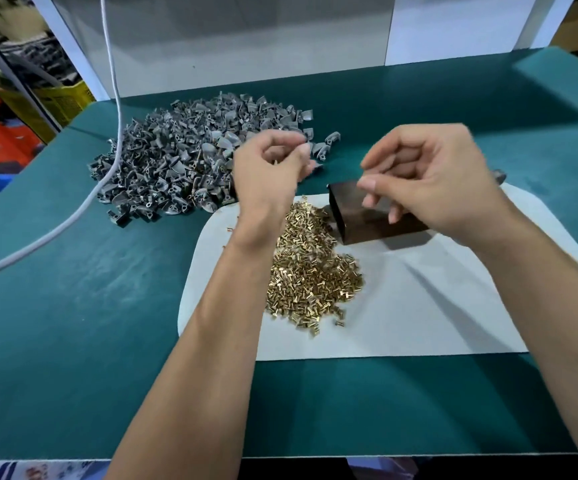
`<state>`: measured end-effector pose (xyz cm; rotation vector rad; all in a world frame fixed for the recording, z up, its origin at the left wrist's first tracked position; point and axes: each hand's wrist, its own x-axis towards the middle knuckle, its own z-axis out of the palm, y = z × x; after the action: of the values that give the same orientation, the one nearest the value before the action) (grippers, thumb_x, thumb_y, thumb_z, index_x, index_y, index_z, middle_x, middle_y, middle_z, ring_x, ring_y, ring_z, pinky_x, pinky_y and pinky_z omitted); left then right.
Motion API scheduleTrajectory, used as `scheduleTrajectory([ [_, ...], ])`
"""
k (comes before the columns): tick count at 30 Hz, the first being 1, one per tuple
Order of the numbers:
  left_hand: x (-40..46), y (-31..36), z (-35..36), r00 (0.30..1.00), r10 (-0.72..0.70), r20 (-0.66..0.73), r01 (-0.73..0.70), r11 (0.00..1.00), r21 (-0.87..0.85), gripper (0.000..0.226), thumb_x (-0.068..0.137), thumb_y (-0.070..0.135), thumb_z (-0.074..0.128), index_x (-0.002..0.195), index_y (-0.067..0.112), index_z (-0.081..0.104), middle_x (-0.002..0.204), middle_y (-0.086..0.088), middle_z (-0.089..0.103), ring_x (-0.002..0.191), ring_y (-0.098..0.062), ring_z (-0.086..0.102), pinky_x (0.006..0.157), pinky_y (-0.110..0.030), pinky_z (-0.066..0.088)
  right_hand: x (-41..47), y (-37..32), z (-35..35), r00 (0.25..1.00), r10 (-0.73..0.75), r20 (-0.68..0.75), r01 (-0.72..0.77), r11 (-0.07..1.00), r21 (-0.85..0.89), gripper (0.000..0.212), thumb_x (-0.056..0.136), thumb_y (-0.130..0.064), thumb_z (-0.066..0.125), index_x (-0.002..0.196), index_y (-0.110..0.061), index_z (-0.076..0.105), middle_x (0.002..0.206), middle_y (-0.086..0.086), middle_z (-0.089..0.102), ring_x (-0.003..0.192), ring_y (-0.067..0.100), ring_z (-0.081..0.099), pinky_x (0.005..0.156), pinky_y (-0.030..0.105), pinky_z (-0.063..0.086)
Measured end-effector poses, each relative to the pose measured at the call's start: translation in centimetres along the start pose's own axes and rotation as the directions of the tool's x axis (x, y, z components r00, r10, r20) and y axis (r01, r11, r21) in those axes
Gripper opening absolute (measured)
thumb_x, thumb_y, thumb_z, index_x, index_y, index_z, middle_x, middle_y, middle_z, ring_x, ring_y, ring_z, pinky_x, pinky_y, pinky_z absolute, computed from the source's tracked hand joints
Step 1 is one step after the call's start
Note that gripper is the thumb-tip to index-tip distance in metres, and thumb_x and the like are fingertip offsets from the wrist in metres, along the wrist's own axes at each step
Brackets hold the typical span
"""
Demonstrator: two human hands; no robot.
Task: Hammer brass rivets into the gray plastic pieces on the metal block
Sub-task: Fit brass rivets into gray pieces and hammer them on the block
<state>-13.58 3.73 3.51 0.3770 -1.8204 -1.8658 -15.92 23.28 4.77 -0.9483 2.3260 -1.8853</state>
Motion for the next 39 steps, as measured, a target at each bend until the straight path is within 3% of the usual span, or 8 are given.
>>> scheduleTrajectory([
  [3, -1.1, -0.1, 1.8, 0.982, -0.077, 0.175, 0.111, 0.974, -0.198, 0.023, 0.085, -0.013, 0.072, 0.098, 0.005, 0.071, 0.078, -0.003, 0.074, 0.087, -0.028, 0.073, 0.087, -0.035, 0.062, -0.1, 0.8, -0.9, 0.988, -0.009, -0.156, 0.014, 1.000, 0.027, 0.014, 0.087, 0.003, 0.076, 0.087, -0.011, 0.074, 0.071, 0.006, 0.072, 0.067, 0.026, 0.075, 0.044, 0.025, 0.052],
  [7, -1.7, -0.5, 2.3, 0.940, -0.036, 0.339, 0.104, 0.977, -0.186, 0.035, 0.080, -0.012, 0.077, 0.108, 0.008, 0.071, 0.097, -0.016, 0.074, 0.104, -0.041, 0.072, 0.099, -0.047, 0.058, -0.4, 1.6, -1.4, 0.978, -0.011, -0.210, 0.008, 1.000, -0.017, 0.013, 0.091, 0.003, 0.071, 0.093, -0.009, 0.076, 0.081, 0.010, 0.076, 0.068, 0.025, 0.074, 0.044, 0.023, 0.050],
  [10, -1.9, -0.9, 2.6, 0.919, -0.010, 0.395, 0.088, 0.980, -0.181, 0.037, 0.078, -0.014, 0.077, 0.110, 0.006, 0.071, 0.095, -0.012, 0.074, 0.096, -0.033, 0.074, 0.093, -0.041, 0.060, -0.5, 1.6, -1.3, 0.976, -0.064, -0.208, 0.042, 0.993, -0.109, 0.013, 0.091, -0.001, 0.071, 0.093, -0.013, 0.077, 0.080, 0.009, 0.076, 0.066, 0.022, 0.073, 0.045, 0.020, 0.048],
  [12, -2.0, -1.1, 2.6, 0.905, 0.000, 0.425, 0.080, 0.982, -0.169, 0.037, 0.078, -0.014, 0.078, 0.109, 0.006, 0.071, 0.098, -0.014, 0.074, 0.092, -0.028, 0.075, 0.089, -0.037, 0.060, -0.6, 1.5, -1.3, 0.967, -0.135, -0.218, 0.091, 0.975, -0.201, 0.013, 0.089, -0.003, 0.073, 0.093, -0.015, 0.077, 0.080, 0.003, 0.075, 0.065, 0.016, 0.073, 0.053, 0.018, 0.051],
  [15, -1.8, -1.3, 2.5, 0.899, 0.007, 0.438, 0.072, 0.984, -0.164, 0.035, 0.079, -0.011, 0.079, 0.108, 0.007, 0.072, 0.101, -0.017, 0.072, 0.094, -0.030, 0.073, 0.090, -0.039, 0.060, -0.6, 1.5, -1.2, 0.953, -0.198, -0.228, 0.132, 0.952, -0.275, 0.012, 0.086, -0.006, 0.075, 0.095, -0.012, 0.072, 0.080, -0.002, 0.075, 0.070, 0.013, 0.072, 0.069, 0.027, 0.058],
  [17, -1.8, -1.5, 2.5, 0.898, 0.035, 0.438, 0.034, 0.988, -0.148, 0.035, 0.078, -0.011, 0.080, 0.106, 0.008, 0.072, 0.099, -0.013, 0.074, 0.092, -0.026, 0.073, 0.086, -0.036, 0.060, -0.6, 1.5, -1.1, 0.947, -0.223, -0.231, 0.143, 0.937, -0.318, 0.016, 0.084, -0.008, 0.075, 0.098, -0.010, 0.067, 0.080, -0.007, 0.075, 0.074, 0.012, 0.072, 0.073, 0.025, 0.057],
  [24, -1.7, -1.8, 2.8, 0.881, 0.171, 0.441, -0.123, 0.983, -0.137, 0.035, 0.072, -0.009, 0.085, 0.099, 0.009, 0.073, 0.091, -0.006, 0.078, 0.087, -0.019, 0.075, 0.084, -0.032, 0.061, -0.7, 1.6, -1.0, 0.937, -0.270, -0.221, 0.162, 0.897, -0.410, 0.021, 0.082, -0.012, 0.076, 0.099, -0.014, 0.063, 0.078, -0.011, 0.074, 0.074, 0.011, 0.071, 0.070, 0.017, 0.052],
  [39, -1.6, -1.6, 2.8, 0.889, 0.160, 0.429, -0.179, 0.984, 0.004, 0.038, 0.065, -0.012, 0.088, 0.096, 0.007, 0.077, 0.084, -0.007, 0.077, 0.078, -0.016, 0.075, 0.076, -0.026, 0.061, -0.7, 1.8, -0.6, 0.955, -0.216, -0.203, 0.121, 0.909, -0.399, 0.025, 0.078, -0.004, 0.072, 0.094, -0.015, 0.057, 0.071, -0.007, 0.072, 0.062, 0.014, 0.066, 0.061, 0.025, 0.054],
])
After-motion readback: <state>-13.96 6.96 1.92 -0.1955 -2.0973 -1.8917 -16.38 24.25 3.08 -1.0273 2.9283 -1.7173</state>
